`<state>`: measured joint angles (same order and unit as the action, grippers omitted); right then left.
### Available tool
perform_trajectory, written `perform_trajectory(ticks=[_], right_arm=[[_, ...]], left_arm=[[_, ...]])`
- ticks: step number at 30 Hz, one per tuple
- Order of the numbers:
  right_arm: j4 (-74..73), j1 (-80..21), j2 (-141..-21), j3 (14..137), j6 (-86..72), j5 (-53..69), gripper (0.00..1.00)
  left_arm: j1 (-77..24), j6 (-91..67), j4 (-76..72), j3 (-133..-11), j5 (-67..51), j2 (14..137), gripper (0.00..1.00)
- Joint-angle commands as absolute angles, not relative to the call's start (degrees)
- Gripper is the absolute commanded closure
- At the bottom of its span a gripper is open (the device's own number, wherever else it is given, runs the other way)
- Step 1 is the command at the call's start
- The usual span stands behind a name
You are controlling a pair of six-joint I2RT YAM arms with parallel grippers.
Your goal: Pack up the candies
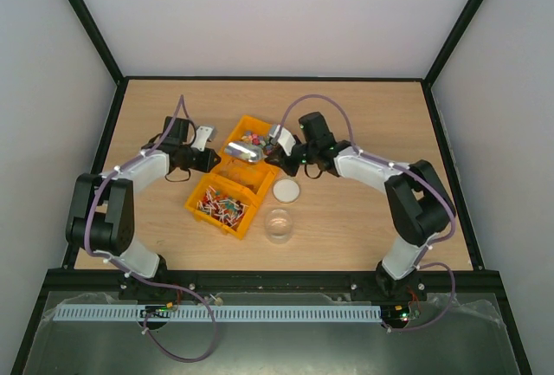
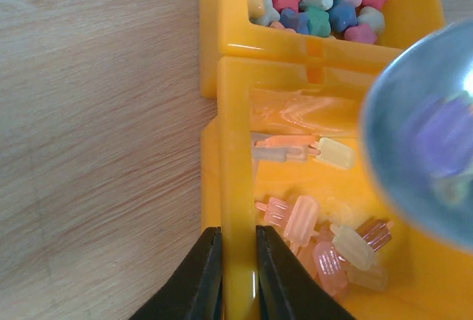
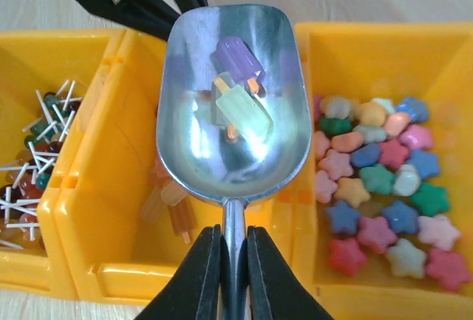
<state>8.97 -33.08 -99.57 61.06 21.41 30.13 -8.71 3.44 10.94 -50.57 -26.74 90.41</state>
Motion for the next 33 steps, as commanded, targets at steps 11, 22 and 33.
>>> perform_trajectory(ticks=[11, 22, 33], right_arm=[[-12.0, -24.3, -82.6, 58.7, 37.9, 40.7, 0.99], [-31.8, -22.7, -62.3, 51.0, 51.9, 40.7, 0.99], [-50.2, -22.7, -58.3, 51.1, 58.4, 32.3, 0.99]], left_arm=[[-8.1, 7.1, 17.0, -54.8, -29.2, 90.7, 0.55], [-7.7, 7.9, 18.1, -55.6, -31.6, 88.3, 0.19], [-7.7, 8.3, 18.1, -55.0, -31.7, 85.2, 0.02]])
